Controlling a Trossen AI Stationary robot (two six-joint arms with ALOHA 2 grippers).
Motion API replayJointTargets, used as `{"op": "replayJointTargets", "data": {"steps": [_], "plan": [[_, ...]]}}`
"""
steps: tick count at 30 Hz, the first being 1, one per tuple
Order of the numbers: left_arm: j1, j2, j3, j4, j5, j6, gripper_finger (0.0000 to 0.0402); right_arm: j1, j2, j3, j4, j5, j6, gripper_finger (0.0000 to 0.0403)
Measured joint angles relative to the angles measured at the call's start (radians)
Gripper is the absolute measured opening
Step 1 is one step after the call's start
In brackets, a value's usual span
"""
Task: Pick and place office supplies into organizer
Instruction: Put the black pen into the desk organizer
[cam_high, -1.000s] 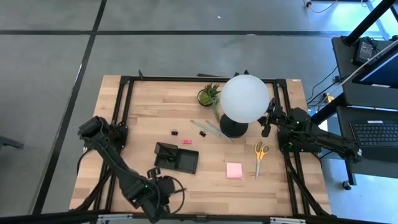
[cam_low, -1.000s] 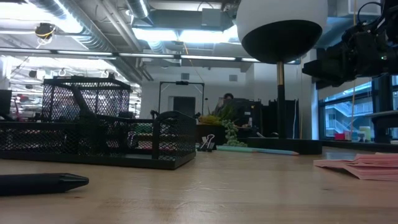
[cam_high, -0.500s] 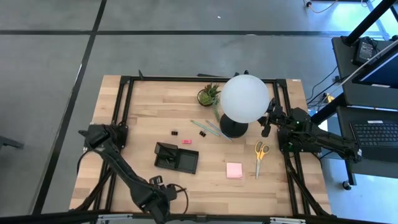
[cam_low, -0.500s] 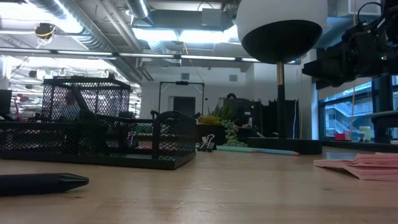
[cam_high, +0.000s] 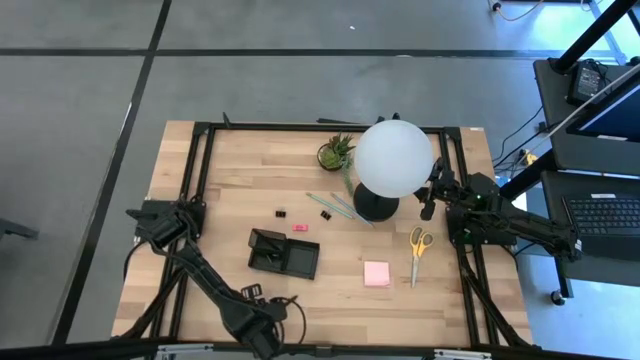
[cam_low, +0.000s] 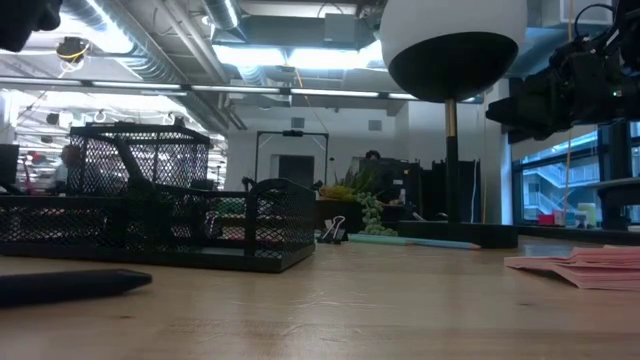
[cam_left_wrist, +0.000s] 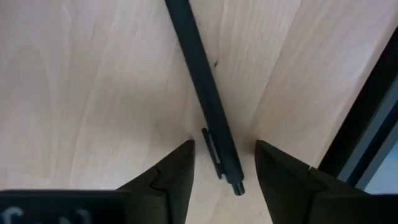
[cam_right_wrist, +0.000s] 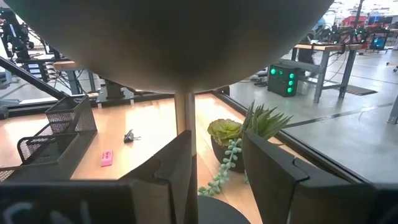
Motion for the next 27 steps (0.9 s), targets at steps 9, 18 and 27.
{"op": "replayJointTargets", "data": {"steps": [9,18,27], "plan": [[0.004,0.004,-0.001,-0.026,0.020,0.000,0.0123,0.000,0.000,0.000,0.000,0.000,-0.002,0.0145],[0.004,0.004,-0.002,-0.031,0.025,0.000,0.0078,0.000,0.000,0.000,0.000,0.000,-0.002,0.0145],[0.003,0.004,-0.003,-0.031,0.028,0.119,0.0039,0.000,0.000,0.000,0.000,0.000,-0.002,0.0145]]}}
